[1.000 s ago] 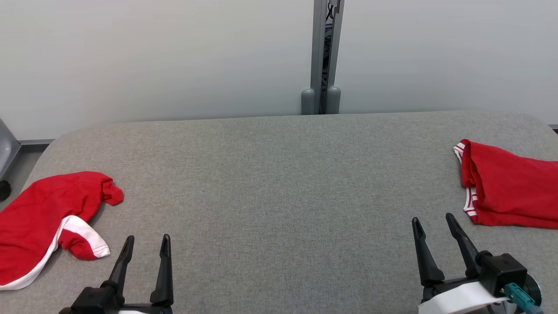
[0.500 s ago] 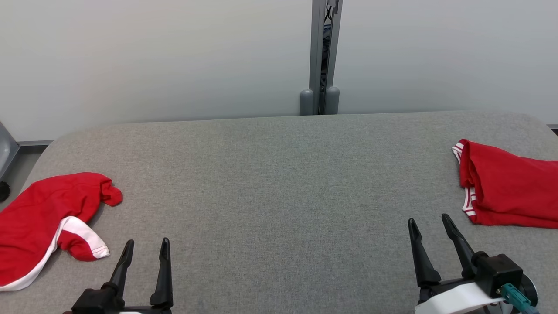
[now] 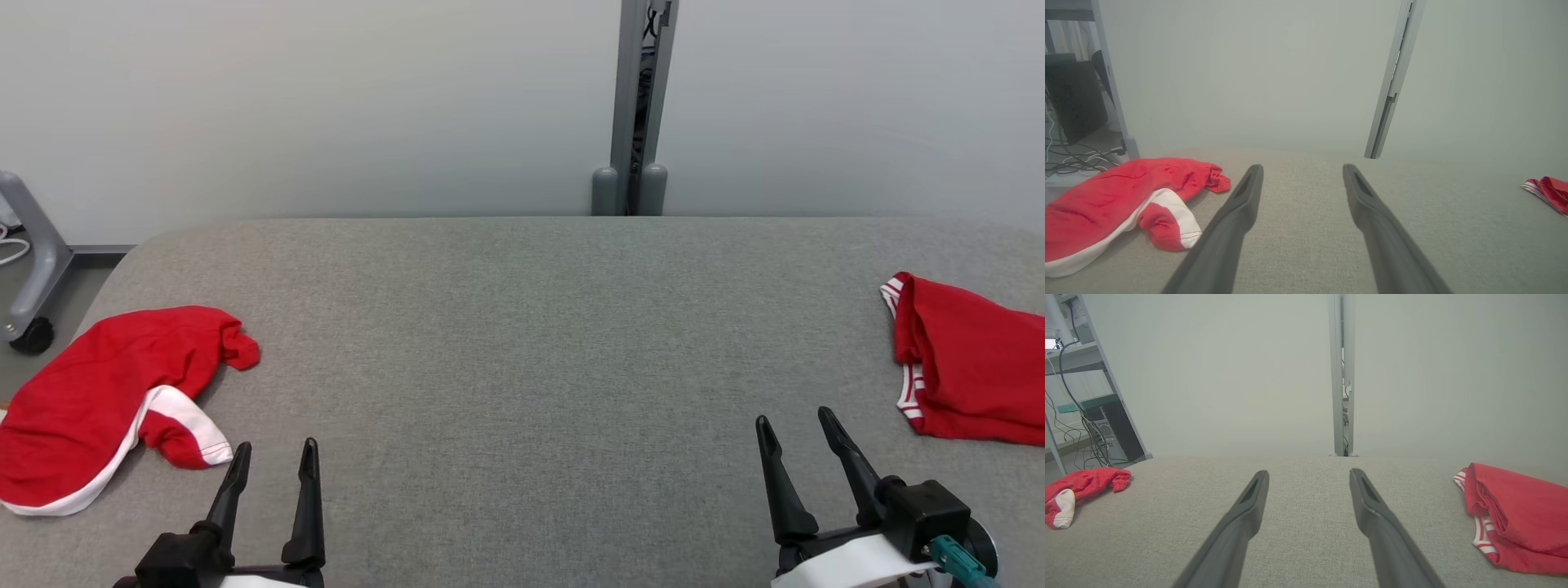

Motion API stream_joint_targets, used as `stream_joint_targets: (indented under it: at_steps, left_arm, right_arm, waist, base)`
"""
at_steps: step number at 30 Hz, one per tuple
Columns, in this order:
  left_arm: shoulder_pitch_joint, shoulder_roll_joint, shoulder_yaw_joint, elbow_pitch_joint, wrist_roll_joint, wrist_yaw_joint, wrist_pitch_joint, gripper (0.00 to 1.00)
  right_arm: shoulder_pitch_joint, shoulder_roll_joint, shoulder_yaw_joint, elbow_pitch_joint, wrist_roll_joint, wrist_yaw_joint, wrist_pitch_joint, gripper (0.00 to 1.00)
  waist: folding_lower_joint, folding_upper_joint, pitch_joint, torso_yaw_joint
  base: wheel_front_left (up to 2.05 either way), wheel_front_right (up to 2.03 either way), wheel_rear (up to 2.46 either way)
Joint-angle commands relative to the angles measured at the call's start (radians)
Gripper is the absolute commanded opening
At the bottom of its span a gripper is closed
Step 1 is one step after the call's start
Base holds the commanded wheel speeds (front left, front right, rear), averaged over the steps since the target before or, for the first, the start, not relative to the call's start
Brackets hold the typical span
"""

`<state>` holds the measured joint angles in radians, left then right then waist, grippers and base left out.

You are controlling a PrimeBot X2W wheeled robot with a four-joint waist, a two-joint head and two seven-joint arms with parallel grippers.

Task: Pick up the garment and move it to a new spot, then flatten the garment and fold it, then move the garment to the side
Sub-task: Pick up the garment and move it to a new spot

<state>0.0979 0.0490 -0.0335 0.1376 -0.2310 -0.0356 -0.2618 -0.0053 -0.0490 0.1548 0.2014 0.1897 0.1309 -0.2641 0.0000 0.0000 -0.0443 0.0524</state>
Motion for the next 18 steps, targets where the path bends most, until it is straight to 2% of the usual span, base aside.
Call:
stream_joint_targets:
  at_steps: [1,18]
  left_arm:
    - [-0.013,0.004,0.004,-0.004,0.002,0.006,-0.004,1.00]
    - [-0.032,0.003,0.024,-0.054,0.001,0.023,-0.003,1.00]
  right_arm:
    - [0.014,-0.004,0.000,-0.005,0.009,0.000,0.000,1.00]
    - [-0.027,-0.005,0.050,-0.011,0.027,0.000,0.000,1.00]
  waist:
    - [0.0000,0.0000,0.000,0.024]
    - [0.0000,0.0000,0.033,0.232]
  base:
    - [0.00,0.00,0.00]
    - [0.00,0.00,0.00]
